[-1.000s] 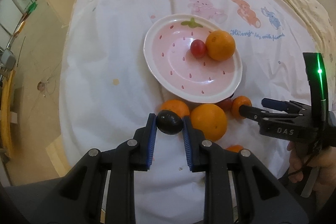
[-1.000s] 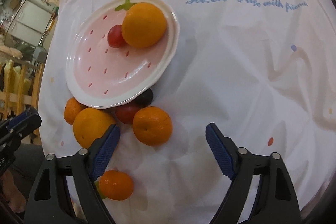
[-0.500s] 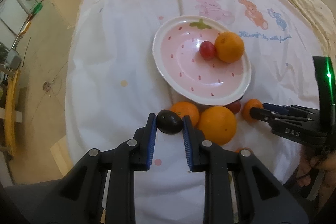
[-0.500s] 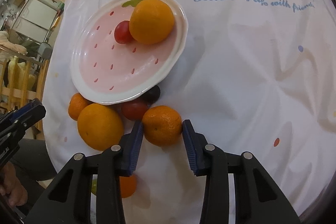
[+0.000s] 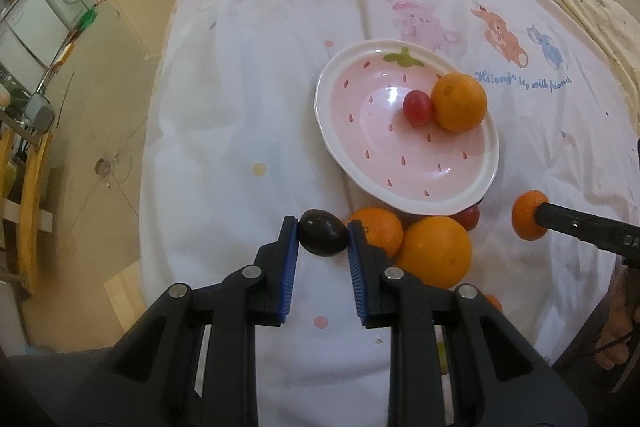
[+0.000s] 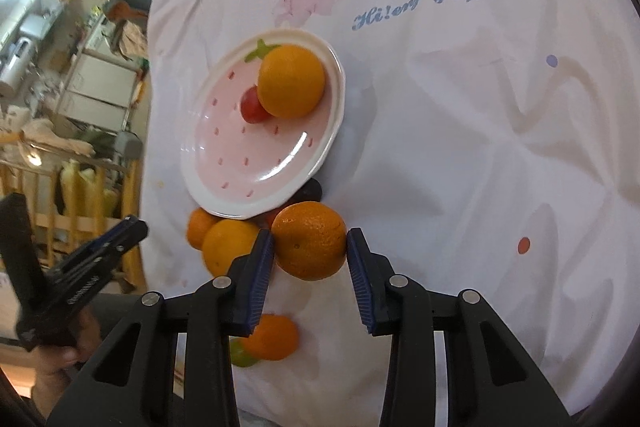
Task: Organize fruits
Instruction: 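Grasp a small tangerine with the right gripper while the left holds the plum raised, then lower the tangerine onto the pink plate and open the right gripper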
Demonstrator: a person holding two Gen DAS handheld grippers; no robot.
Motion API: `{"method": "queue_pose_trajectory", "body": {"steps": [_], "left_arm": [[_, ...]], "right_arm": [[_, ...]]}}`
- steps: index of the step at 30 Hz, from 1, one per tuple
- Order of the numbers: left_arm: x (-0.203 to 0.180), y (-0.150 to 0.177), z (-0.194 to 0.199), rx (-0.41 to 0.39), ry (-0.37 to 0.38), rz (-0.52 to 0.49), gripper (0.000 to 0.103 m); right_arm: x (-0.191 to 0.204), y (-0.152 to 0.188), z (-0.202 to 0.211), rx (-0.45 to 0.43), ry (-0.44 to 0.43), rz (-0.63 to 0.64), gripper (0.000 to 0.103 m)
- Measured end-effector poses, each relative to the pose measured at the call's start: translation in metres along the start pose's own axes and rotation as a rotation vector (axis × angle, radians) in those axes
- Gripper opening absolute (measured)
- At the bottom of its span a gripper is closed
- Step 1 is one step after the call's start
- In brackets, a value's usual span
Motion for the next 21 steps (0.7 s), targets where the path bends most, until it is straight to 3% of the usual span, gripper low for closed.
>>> {"method": "queue_pose_trajectory", "body": {"steps": [11, 21], "left_arm": [[0.01, -0.006, 0.011, -0.062, -0.005, 0.036, 0.021], [0.003, -0.031, 0.028, -0.097, 0.023, 0.051, 0.021]], "right_arm": [[0.012, -0.009, 0.035, -0.136, -0.071, 0.012, 0.039], [0.027, -0.033, 0.062, -0.248, -0.13, 0.057, 0.039]]}}
Point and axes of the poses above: each gripper's, at about its wrist camera, not at the fingertips, and z roughly against the way its jaws point, x to its left, y to its underside, the point moved 3 cm from there along -z, roughly the way its jaws point, and after that the axes turned 7 degrees about z, right-handed, at the moved point
